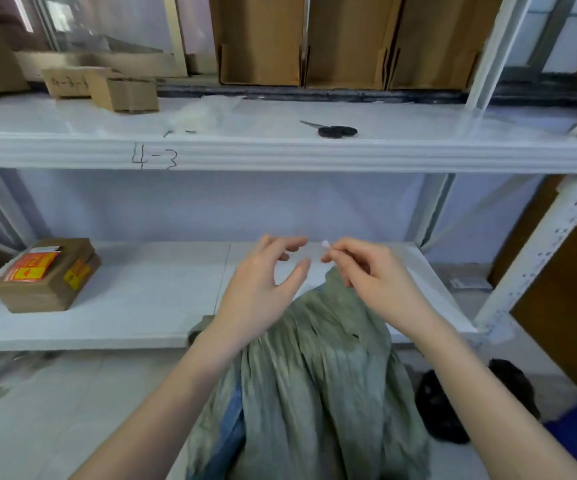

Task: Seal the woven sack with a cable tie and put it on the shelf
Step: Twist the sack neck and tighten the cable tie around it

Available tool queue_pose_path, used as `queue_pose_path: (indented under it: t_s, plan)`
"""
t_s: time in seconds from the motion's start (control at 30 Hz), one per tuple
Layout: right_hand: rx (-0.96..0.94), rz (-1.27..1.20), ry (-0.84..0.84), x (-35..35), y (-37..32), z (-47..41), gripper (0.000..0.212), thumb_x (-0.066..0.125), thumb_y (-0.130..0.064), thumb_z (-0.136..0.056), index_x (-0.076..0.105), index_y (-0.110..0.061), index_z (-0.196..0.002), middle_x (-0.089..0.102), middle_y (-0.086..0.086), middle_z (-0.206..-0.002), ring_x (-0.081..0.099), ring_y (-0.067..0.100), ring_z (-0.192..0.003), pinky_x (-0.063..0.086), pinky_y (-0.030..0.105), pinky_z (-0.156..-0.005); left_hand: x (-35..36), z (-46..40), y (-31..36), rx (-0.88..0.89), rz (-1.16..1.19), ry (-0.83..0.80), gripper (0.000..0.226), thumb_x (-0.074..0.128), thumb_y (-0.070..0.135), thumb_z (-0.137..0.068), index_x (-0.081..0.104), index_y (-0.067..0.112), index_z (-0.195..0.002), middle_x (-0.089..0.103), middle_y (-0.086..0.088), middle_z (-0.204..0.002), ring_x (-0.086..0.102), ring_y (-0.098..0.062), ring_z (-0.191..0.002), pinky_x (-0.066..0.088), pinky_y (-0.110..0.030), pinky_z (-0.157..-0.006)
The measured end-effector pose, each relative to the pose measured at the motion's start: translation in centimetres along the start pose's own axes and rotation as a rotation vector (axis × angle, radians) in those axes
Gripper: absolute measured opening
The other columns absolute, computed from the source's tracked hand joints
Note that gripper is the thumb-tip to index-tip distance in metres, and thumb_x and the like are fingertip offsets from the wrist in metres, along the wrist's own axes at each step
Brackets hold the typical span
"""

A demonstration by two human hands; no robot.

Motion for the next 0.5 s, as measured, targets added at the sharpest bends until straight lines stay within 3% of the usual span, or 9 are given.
queue_pose_path:
  t_s: [0.1,0.2,0.3,0.5]
  plan:
    - [0.151,0.06,0.026,0.7,4.8,1.5,0.023,0.048,-0.027,-0.094,0.066,-0.017,-0.082,0.054,-0.004,-0.054,0.045,0.005,-0.049,0.031,0.017,-0.05,3.6,0.4,-3.3,-0.059,-0.212,-0.154,0.036,0.053,0.035,-0.092,0.054,0.023,-0.126,0.053,0.003,-0.124,0.049,-0.015,-0.117,0.037,-0.025,-0.094]
    - [0.287,0.129,0.009,1.4,8.9,2.4,0.022,0.048,-0.027,-0.092,0.063,-0.013,-0.087,0.061,0.007,-0.063,0.055,0.018,-0.06,0.044,0.034,-0.064,6.6,0.9,-5.4,-0.06,-0.36,-0.233,0.038,0.053,0.036,-0.092,0.053,0.02,-0.127,0.05,0.0,-0.127,0.045,-0.02,-0.121,0.038,-0.035,-0.098]
    - [0.39,0.187,-0.012,2.2,12.2,3.0,0.017,0.05,-0.023,-0.091,0.058,-0.012,-0.102,0.052,0.003,-0.062,0.046,0.015,-0.057,0.035,0.032,-0.061,9.3,1.4,-6.8,-0.091,-0.391,-0.286,0.046,0.049,0.044,-0.09,0.051,0.02,-0.129,0.047,-0.002,-0.131,0.044,-0.023,-0.124,0.04,-0.04,-0.098]
    - [0.535,0.282,0.06,2.6,15.7,2.0,0.034,0.053,-0.041,-0.088,0.039,-0.01,-0.09,0.044,0.001,-0.083,0.044,0.024,-0.082,0.031,0.032,-0.068,11.6,1.0,-8.7,-0.1,-0.426,-0.351,0.056,0.046,0.051,-0.091,0.039,0.023,-0.139,0.037,0.003,-0.141,0.034,-0.018,-0.134,0.031,-0.038,-0.107]
Point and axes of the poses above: each hand's wrist, its own z-axis away from the middle knuckle, its own x-axis out of the palm, y = z × x, the point moved 2 cm from there along -z, towards the middle knuckle
